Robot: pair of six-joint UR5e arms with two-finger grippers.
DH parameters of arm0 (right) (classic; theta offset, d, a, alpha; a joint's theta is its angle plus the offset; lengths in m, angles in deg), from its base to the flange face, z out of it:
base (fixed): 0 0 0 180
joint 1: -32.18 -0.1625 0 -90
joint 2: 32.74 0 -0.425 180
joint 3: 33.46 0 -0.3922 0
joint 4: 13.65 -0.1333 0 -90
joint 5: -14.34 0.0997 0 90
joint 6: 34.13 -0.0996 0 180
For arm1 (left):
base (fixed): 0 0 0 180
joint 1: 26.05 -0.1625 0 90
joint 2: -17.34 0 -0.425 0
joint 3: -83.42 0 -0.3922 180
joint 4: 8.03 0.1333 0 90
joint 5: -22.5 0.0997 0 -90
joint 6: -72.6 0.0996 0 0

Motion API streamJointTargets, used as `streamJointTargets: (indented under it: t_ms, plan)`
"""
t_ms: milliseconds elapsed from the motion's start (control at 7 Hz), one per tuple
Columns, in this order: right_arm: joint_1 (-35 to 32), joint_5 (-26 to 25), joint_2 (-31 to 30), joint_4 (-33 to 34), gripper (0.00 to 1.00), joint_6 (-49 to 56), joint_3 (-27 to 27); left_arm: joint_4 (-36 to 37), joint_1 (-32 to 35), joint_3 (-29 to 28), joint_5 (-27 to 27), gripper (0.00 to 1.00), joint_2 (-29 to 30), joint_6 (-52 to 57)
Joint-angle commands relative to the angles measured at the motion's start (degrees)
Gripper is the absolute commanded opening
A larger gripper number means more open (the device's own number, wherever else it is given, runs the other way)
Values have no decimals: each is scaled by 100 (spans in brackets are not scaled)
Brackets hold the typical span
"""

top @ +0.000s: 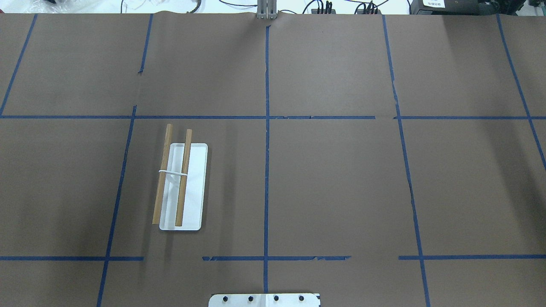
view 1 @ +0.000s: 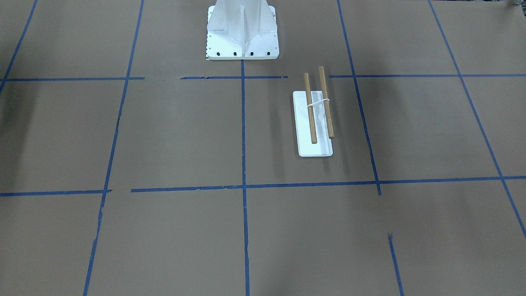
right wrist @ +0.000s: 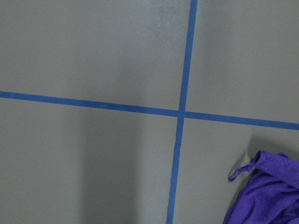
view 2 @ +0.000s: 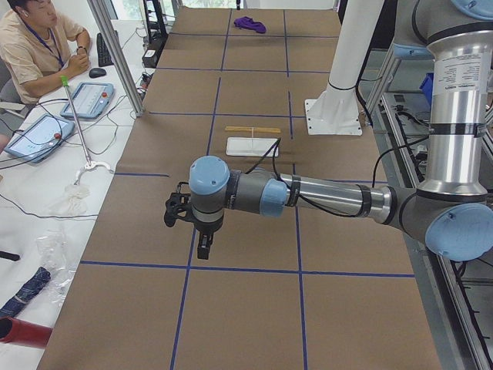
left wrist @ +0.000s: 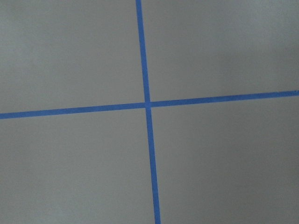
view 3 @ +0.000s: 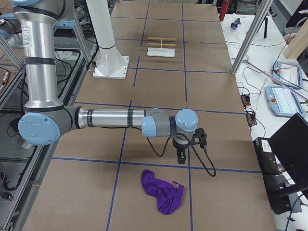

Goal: Hang towel on rack

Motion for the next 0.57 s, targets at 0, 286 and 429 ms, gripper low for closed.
streamJointTargets:
  t_ms: [0, 286, 429]
  plan:
    - [-14, -37, -78, 557, 100, 100, -184, 746, -46, 226, -161, 100, 71, 9]
    - [-5, 7, -106, 557, 100, 39, -305, 710, -343, 377, -180, 100, 72, 0]
    - [39, -10, -98, 557, 100, 30, -437, 484, -581, 342, -180, 100, 63, 9]
